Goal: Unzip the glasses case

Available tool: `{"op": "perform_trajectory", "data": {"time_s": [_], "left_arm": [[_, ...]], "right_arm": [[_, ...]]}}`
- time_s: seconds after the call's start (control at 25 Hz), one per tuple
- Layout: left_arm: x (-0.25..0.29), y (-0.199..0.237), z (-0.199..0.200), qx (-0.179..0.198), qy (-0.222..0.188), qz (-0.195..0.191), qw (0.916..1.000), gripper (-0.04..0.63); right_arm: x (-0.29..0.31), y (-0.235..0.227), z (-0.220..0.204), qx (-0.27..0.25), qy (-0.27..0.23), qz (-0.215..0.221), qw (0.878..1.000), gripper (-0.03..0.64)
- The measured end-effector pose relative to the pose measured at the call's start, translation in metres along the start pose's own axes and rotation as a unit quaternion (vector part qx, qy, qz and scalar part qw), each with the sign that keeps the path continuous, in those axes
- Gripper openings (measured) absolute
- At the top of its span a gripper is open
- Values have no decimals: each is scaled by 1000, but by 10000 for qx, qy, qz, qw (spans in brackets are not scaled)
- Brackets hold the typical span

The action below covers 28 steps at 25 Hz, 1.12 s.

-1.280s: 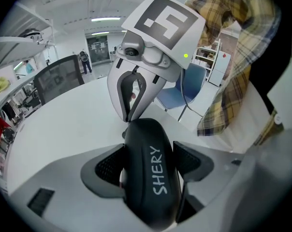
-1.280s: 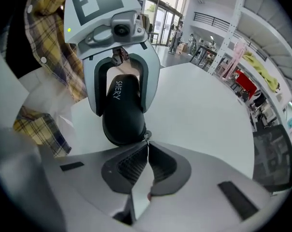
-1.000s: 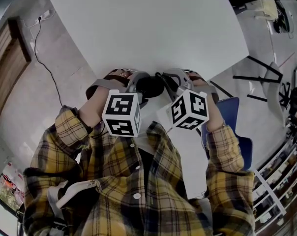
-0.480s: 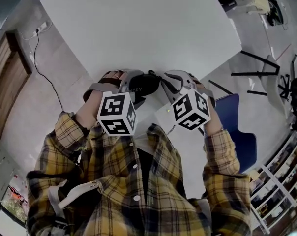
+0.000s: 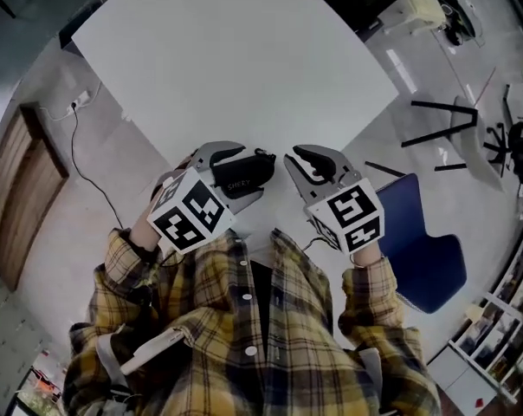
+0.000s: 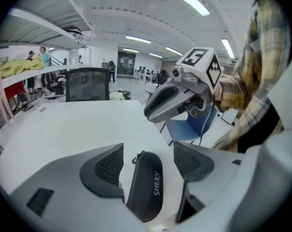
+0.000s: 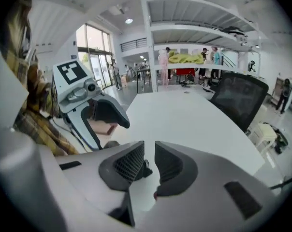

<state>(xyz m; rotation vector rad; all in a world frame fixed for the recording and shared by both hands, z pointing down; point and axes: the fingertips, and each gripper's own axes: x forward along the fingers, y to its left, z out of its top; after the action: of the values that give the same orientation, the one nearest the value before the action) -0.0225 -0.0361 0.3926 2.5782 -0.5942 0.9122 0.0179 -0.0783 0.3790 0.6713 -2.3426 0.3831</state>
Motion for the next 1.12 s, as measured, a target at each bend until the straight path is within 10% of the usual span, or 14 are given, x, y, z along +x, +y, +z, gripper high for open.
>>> {"op": "perform_trajectory", "data": {"time_s": [0.24,0.48,0.76,1.12], "left_arm": [[-41,12,76,-1131,-1398,652,9815,328],[-79,-9,132,-1200,-2183,793,9652,191],[-104,-11,155,-1017,-2482,1381,9534,17],[-105,-5,153,-1174,-2484,1563,9487,8]], "right_arm": [[-46,2,62,838,-1228,-362,9882,46],[-94,11,100,1013,-2101,-599,9706,46],[-123,19,123,746,-2535,-653,9622,37],[-121,16,125,739,-2488,-586,9640,0]]}}
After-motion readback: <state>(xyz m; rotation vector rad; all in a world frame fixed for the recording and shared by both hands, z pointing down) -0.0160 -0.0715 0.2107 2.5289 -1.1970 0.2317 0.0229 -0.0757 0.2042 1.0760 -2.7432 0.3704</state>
